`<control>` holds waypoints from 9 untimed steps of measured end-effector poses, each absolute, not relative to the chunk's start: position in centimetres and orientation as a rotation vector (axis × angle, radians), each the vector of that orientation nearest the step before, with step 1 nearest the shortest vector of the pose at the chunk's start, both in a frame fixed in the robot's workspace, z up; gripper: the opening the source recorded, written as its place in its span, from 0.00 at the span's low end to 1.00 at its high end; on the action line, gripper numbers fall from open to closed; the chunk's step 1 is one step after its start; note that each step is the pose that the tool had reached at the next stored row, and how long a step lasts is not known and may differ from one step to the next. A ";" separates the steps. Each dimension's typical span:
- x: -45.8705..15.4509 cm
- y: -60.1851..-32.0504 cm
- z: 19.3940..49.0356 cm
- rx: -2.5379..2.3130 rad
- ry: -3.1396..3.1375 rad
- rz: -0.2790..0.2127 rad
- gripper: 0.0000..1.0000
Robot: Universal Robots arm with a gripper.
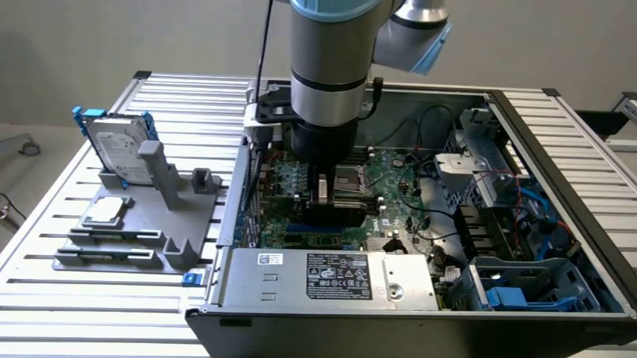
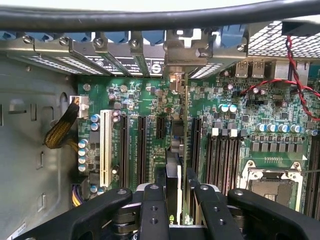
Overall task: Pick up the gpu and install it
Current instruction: 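Insert the gpu into the slot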
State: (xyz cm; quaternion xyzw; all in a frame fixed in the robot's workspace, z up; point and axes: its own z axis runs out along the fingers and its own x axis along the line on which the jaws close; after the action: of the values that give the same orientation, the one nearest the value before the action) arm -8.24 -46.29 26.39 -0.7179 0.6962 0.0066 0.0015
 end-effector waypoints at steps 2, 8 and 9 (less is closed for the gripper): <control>-8.2 -46.3 26.4 -2.253 2.185 0.021 0.27; -8.2 -46.3 26.2 -2.253 2.185 0.021 0.27; -8.2 -46.3 26.1 -2.253 2.185 0.021 0.27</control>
State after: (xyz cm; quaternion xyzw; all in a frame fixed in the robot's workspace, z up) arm -8.24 -46.34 26.13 -0.7179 0.6961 0.0066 0.0013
